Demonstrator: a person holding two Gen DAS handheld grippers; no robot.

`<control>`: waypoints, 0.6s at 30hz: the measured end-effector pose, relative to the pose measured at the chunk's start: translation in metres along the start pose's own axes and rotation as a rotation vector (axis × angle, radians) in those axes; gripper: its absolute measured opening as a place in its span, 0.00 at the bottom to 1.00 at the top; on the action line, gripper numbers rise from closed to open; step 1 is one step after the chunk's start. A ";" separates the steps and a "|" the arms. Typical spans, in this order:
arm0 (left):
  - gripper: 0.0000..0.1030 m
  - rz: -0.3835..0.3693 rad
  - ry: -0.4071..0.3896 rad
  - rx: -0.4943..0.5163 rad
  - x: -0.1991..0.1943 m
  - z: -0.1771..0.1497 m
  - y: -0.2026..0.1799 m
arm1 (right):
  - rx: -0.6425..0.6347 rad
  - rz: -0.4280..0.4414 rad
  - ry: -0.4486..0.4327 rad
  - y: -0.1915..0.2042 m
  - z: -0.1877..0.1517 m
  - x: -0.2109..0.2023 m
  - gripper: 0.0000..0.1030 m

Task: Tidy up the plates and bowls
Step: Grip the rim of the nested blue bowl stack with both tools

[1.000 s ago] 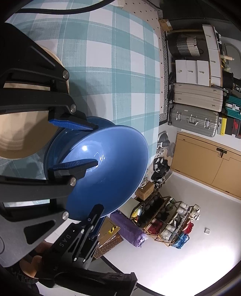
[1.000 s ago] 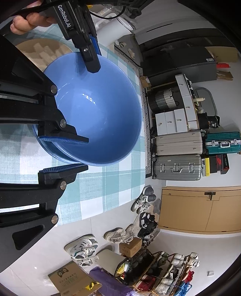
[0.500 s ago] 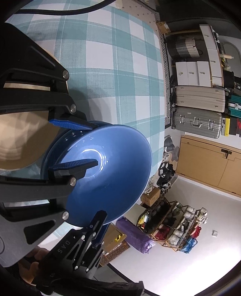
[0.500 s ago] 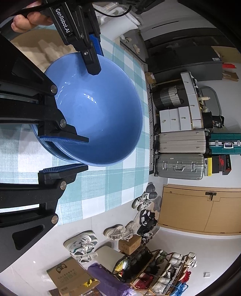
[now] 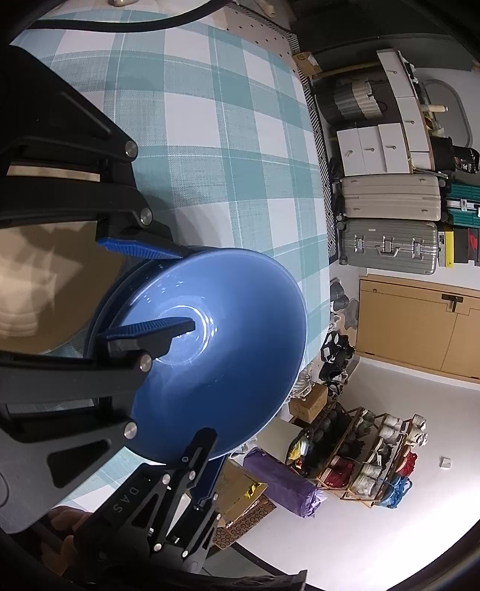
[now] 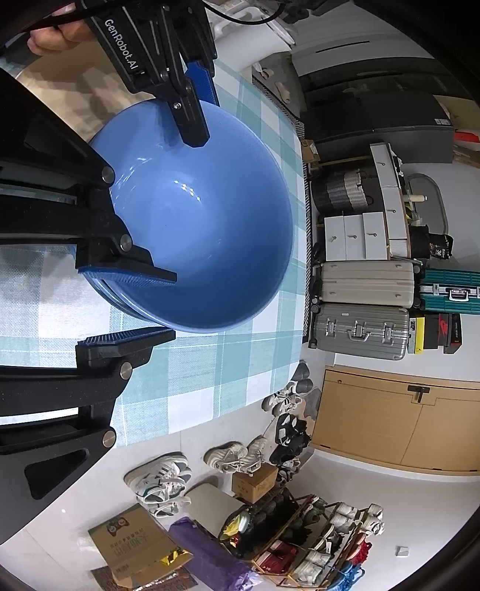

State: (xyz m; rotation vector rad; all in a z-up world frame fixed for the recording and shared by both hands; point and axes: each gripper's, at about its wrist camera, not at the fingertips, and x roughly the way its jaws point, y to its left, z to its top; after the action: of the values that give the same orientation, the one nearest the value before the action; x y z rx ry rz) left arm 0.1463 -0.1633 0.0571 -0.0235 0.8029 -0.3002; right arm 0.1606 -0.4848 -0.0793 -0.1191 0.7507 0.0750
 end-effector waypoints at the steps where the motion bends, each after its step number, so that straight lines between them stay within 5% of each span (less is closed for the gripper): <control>1: 0.26 -0.001 0.001 0.003 0.000 -0.001 0.000 | 0.002 0.001 0.004 0.000 -0.001 0.000 0.21; 13: 0.26 -0.004 0.042 0.009 0.007 -0.006 0.011 | 0.006 0.052 0.010 -0.001 -0.008 -0.004 0.31; 18: 0.26 -0.026 0.058 -0.006 0.010 -0.010 0.022 | 0.022 0.074 0.003 -0.005 -0.009 -0.008 0.50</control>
State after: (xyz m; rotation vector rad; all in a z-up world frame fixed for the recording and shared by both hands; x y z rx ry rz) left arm 0.1510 -0.1439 0.0399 -0.0311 0.8619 -0.3238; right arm 0.1495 -0.4907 -0.0798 -0.0703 0.7584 0.1371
